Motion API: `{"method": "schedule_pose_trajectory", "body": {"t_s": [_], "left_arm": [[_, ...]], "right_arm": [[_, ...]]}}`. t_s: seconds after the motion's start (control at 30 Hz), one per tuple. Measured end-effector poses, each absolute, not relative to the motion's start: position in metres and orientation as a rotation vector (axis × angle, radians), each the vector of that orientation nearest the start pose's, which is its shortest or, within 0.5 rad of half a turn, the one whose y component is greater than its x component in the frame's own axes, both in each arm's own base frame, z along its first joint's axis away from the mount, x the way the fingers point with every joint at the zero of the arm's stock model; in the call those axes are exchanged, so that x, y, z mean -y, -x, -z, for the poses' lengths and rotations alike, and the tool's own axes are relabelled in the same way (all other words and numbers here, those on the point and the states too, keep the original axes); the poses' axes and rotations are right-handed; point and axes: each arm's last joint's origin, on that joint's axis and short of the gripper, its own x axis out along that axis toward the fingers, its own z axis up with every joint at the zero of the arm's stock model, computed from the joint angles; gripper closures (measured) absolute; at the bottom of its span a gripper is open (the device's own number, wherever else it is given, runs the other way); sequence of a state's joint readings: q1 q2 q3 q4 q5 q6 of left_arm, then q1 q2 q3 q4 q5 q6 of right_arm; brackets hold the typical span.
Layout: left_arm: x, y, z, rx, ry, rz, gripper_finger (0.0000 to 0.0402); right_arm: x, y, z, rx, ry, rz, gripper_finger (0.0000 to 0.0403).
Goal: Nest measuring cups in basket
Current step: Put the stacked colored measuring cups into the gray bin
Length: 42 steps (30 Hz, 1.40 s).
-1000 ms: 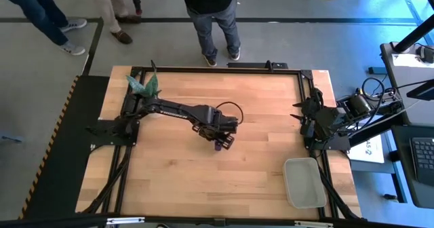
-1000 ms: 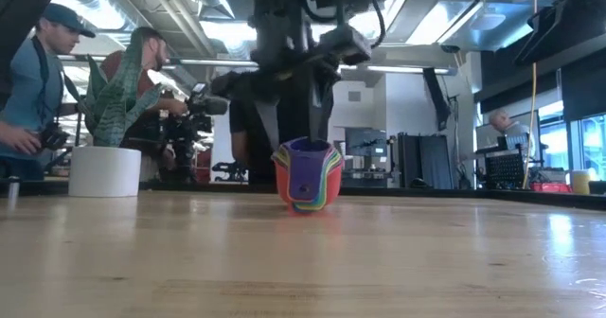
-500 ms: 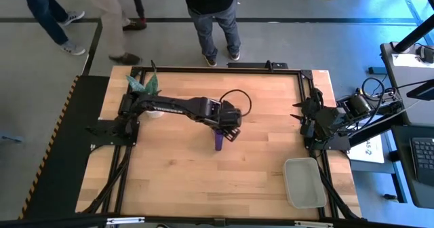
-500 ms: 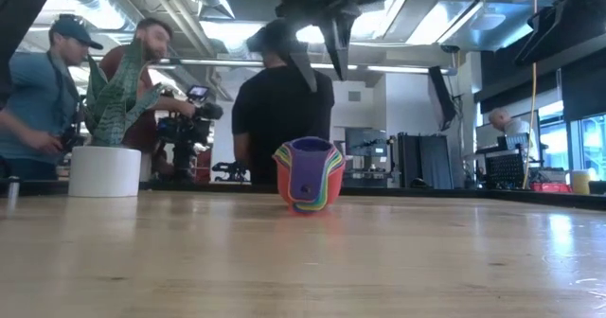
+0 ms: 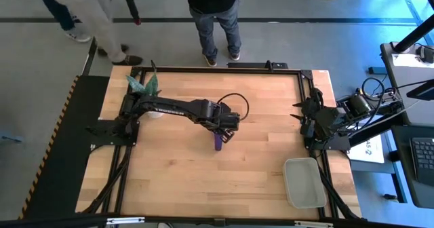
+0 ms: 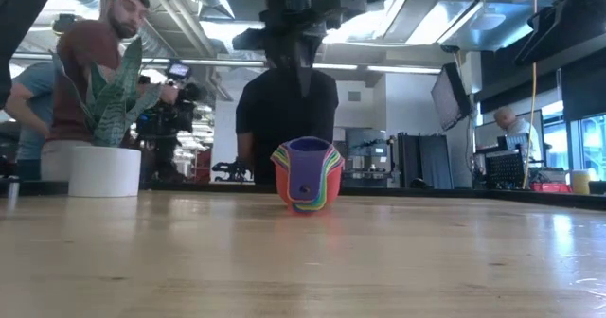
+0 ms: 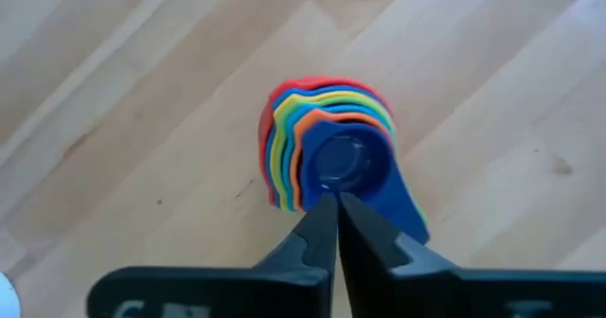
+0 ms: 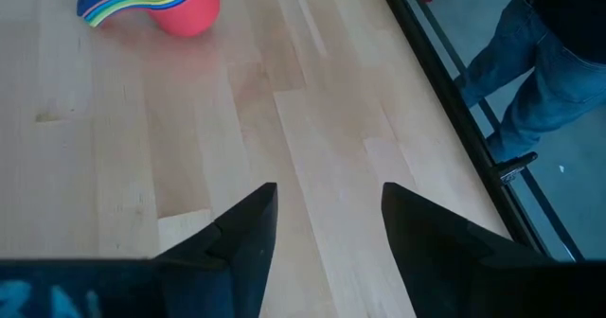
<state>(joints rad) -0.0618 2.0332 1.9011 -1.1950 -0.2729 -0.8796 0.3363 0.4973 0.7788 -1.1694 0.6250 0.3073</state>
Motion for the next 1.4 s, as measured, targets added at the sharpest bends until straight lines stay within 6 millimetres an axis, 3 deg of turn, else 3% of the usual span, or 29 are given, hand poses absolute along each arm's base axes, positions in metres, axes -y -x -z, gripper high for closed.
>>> {"method": "schedule_pose_trajectory", "body": {"t_s": [0.37,0.53,1.03,1.4], "left_arm": [[0.023,-0.429,-0.231,-1.248,0.485,-0.683,0.0401],[0.020,-0.429,-0.231,-1.245,0.462,-0.683,0.0401],[-0.013,-0.434,-0.227,-1.231,0.450,-0.687,0.0401],[-0.009,-0.434,-0.228,-1.238,0.468,-0.667,0.0401]], "right_arm": [[-0.005,-0.066,-0.284,-0.734,0.121,0.386,0.0208],[-0.005,-0.066,-0.284,-0.734,0.121,0.386,0.0208],[-0.005,-0.066,-0.284,-0.733,0.121,0.386,0.0208],[-0.005,-0.066,-0.284,-0.733,0.121,0.386,0.0208]]}}
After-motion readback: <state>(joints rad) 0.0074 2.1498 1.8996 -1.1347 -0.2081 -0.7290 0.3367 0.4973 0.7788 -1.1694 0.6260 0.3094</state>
